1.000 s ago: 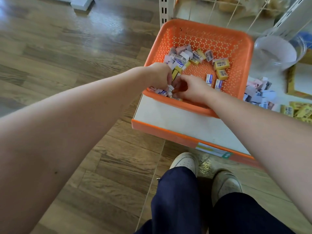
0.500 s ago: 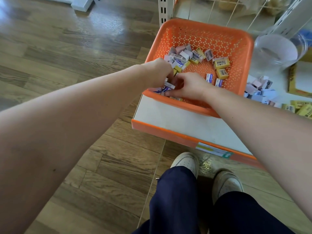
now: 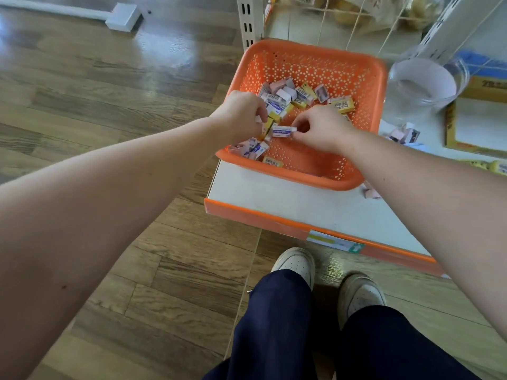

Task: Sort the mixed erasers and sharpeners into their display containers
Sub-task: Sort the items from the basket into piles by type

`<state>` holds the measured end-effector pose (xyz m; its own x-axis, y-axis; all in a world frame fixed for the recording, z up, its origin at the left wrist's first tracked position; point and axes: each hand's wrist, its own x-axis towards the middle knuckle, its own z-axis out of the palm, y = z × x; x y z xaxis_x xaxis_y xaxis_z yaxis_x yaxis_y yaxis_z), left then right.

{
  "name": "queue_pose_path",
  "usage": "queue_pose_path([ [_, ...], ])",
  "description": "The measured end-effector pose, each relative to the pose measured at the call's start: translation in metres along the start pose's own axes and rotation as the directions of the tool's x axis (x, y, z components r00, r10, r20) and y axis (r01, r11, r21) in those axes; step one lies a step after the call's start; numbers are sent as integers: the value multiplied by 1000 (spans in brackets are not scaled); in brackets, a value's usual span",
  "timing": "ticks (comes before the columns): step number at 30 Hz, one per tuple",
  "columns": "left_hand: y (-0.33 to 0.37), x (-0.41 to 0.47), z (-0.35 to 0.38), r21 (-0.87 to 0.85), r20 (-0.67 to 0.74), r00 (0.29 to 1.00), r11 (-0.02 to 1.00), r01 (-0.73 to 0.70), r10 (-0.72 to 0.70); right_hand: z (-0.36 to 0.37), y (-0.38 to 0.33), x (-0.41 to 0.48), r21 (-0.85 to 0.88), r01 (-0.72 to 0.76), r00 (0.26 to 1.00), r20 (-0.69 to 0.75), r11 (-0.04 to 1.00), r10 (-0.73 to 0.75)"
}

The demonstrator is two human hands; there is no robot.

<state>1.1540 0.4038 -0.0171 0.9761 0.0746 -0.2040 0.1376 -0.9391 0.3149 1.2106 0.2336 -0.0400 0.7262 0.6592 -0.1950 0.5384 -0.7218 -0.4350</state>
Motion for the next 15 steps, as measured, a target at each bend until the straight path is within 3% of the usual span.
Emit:
queue_pose_path([
  [6,24,-7,-24,-240,-96,989,967,87,-113,-52,13,-10,-111,-4,999,-54,994,-2],
  [15,98,2,-30,-366,-110,989,929,56,-103,-106,82,-86,-102,-179,971,-180,979,159],
])
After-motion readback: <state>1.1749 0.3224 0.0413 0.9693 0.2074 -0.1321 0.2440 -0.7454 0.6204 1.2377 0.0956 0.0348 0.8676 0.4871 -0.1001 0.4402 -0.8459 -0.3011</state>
